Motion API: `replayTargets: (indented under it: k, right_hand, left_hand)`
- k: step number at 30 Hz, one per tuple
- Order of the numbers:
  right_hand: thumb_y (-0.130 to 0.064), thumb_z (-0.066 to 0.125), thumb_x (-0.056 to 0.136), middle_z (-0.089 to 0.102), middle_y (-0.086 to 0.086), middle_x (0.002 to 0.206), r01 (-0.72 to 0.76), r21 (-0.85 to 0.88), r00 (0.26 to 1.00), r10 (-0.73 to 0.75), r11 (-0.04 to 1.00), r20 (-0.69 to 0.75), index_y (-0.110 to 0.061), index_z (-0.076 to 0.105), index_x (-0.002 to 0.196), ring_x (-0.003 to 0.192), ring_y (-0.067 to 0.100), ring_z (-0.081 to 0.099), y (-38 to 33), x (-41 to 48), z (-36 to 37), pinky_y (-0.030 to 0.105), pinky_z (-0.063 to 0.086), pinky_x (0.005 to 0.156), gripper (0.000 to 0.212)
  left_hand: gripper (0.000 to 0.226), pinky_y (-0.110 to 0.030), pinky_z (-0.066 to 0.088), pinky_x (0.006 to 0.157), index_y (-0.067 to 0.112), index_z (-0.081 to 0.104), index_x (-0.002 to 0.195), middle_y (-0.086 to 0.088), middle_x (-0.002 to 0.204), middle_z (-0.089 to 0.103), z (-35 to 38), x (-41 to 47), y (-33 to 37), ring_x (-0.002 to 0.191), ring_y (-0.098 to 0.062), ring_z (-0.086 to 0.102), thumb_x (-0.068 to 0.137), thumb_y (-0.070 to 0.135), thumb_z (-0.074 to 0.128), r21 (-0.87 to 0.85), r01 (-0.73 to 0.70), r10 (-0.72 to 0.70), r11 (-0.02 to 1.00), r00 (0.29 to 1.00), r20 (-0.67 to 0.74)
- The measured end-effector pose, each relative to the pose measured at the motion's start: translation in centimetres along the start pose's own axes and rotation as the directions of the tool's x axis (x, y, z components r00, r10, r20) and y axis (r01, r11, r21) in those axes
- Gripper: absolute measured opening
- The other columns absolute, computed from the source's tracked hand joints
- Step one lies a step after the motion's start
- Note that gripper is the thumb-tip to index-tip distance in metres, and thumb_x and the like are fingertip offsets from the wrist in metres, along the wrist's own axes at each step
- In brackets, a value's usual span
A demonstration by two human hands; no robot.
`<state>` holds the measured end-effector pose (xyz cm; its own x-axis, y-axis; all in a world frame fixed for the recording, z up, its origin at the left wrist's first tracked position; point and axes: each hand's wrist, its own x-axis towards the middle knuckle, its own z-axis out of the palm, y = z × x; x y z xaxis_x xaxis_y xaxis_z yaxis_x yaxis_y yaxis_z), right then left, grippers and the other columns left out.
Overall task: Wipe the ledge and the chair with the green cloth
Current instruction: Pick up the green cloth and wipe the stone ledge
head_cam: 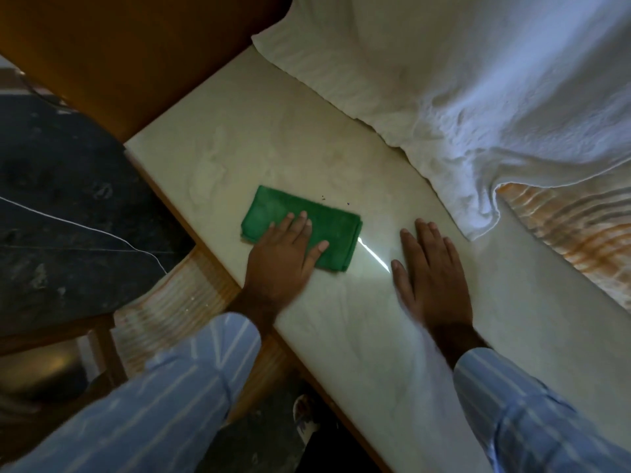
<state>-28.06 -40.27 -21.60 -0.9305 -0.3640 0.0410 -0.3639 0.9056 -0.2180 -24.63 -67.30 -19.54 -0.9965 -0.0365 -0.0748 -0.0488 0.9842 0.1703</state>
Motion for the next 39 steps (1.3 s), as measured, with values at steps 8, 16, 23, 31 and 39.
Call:
replayTargets:
  k: [8, 16, 23, 31, 39]
  right_hand:
    - [-0.042, 0.038, 0.109, 0.031, 0.017, 0.172, 0.006, -0.046, 1.0, -0.005, 0.999, 0.022, -0.012, 0.039, 0.161, 0.161, 0.033, 0.027, -0.1, 0.0, 0.0, 0.05, 0.022, 0.132, 0.06]
    - [-0.042, 0.039, 0.109, 0.033, 0.016, 0.171, 0.005, -0.04, 1.0, -0.005, 0.999, -0.004, -0.013, 0.041, 0.161, 0.16, 0.034, 0.029, 0.0, 0.0, 0.0, 0.05, 0.023, 0.131, 0.06]
    - [-0.043, 0.038, 0.109, 0.031, 0.015, 0.172, 0.009, -0.021, 1.0, -0.009, 1.0, 0.004, -0.015, 0.039, 0.162, 0.162, 0.032, 0.026, 0.0, -0.1, 0.0, 0.049, 0.021, 0.132, 0.06]
    - [-0.042, 0.038, 0.109, 0.032, 0.016, 0.172, 0.002, -0.025, 1.0, -0.002, 1.0, -0.007, -0.014, 0.04, 0.161, 0.161, 0.032, 0.027, -0.3, -0.1, -0.1, 0.048, 0.02, 0.132, 0.059]
    - [-0.041, 0.04, 0.109, 0.033, 0.017, 0.171, -0.003, -0.019, 1.0, 0.002, 1.0, -0.022, -0.013, 0.042, 0.16, 0.161, 0.034, 0.028, -0.2, 0.0, 0.0, 0.05, 0.022, 0.132, 0.059]
  left_hand:
    - [0.049, -0.05, 0.045, 0.105, 0.005, 0.07, 0.121, -0.01, 0.136, 0.063, 1.7, -4.7, 1.0, 0.129, -0.028, 0.057, 0.103, 0.04, 0.041, 0.019, -0.155, 0.156, 0.988, 0.976, -0.149]
    - [0.042, -0.045, 0.044, 0.107, 0.008, 0.068, 0.124, -0.007, 0.138, 0.063, 0.9, 5.5, 0.5, 0.129, -0.026, 0.057, 0.102, 0.036, 0.044, 0.045, -0.153, 0.159, 0.987, 0.971, -0.177]
    - [0.049, -0.042, 0.04, 0.111, 0.01, 0.064, 0.129, -0.007, 0.143, 0.058, -0.5, 8.0, 0.0, 0.134, -0.025, 0.051, 0.104, 0.041, 0.035, 0.018, -0.141, 0.142, 0.99, 0.986, -0.091]
    - [0.039, -0.044, 0.045, 0.107, 0.007, 0.069, 0.123, -0.009, 0.136, 0.064, -0.5, -1.4, -2.6, 0.128, -0.026, 0.058, 0.102, 0.033, 0.049, 0.027, -0.164, 0.166, 0.986, 0.983, -0.084]
    - [0.047, -0.042, 0.041, 0.11, 0.011, 0.066, 0.126, -0.006, 0.141, 0.06, -0.3, 3.6, -1.8, 0.133, -0.024, 0.053, 0.103, 0.042, 0.04, 0.059, -0.197, 0.201, 0.979, 0.977, -0.065]
